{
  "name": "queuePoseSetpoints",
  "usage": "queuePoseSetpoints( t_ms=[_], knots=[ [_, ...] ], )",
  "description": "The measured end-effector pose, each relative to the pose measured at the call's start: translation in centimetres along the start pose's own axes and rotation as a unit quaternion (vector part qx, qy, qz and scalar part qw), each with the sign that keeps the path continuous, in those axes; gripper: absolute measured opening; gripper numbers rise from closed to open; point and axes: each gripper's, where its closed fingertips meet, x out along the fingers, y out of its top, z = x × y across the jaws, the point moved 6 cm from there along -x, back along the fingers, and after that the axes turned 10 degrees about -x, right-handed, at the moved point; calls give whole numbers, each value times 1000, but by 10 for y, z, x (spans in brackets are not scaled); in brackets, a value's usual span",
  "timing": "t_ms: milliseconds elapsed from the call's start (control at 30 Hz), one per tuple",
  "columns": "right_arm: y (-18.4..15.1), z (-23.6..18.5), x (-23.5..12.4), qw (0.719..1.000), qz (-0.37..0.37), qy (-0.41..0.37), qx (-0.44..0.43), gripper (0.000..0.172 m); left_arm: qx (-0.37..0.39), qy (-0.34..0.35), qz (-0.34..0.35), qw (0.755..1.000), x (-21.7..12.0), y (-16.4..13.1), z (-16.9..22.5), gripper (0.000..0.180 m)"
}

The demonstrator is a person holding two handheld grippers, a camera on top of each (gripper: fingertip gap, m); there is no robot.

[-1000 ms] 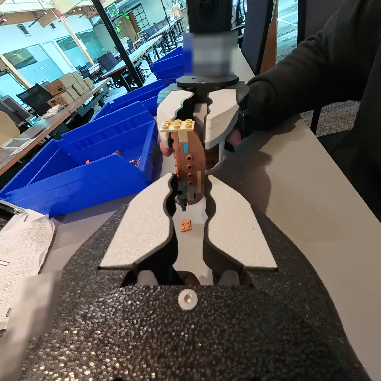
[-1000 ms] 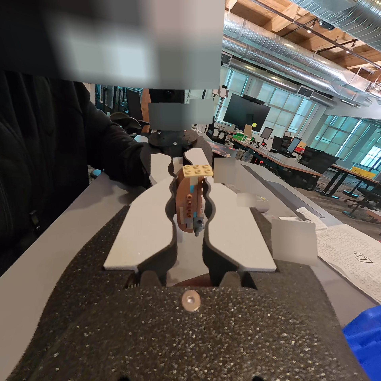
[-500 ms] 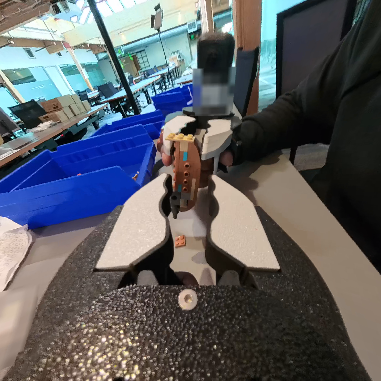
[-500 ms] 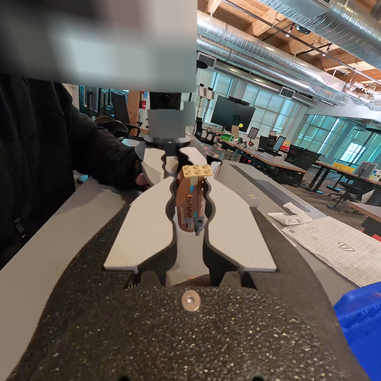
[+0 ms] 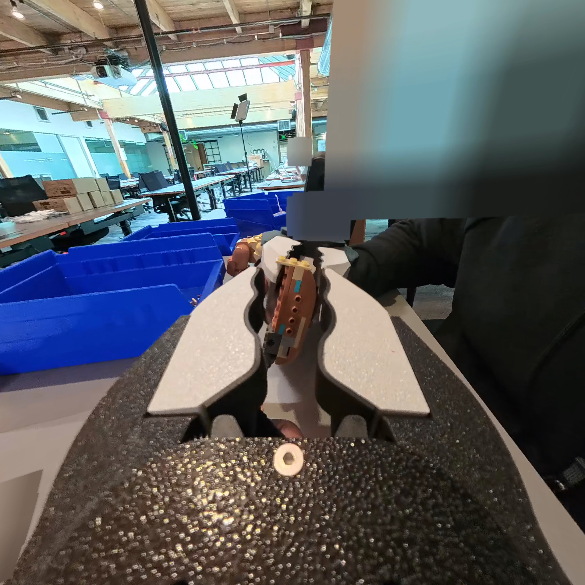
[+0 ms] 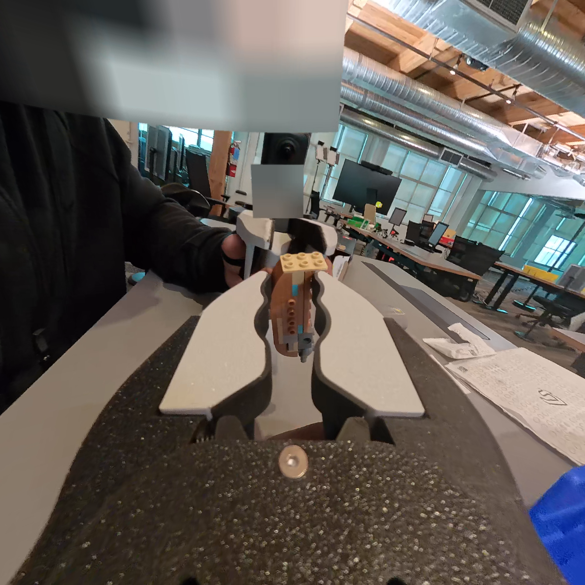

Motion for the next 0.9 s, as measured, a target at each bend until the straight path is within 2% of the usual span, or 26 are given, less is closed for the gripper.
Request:
queuePoseSetpoints(
  t_ms=[267, 500, 900],
  knots=[
    [1, -1, -1, 1000, 14, 7, 9, 24, 20, 14, -27, 999, 6, 0, 7, 32],
    [-3, -2, 1, 1000, 3, 13, 12, 24, 32, 20, -48, 998, 8, -5, 7, 22],
    [-6, -3, 4, 1000, -22, 11, 11, 24, 36, 33, -70, 996, 10, -10, 6, 19]
  ],
)
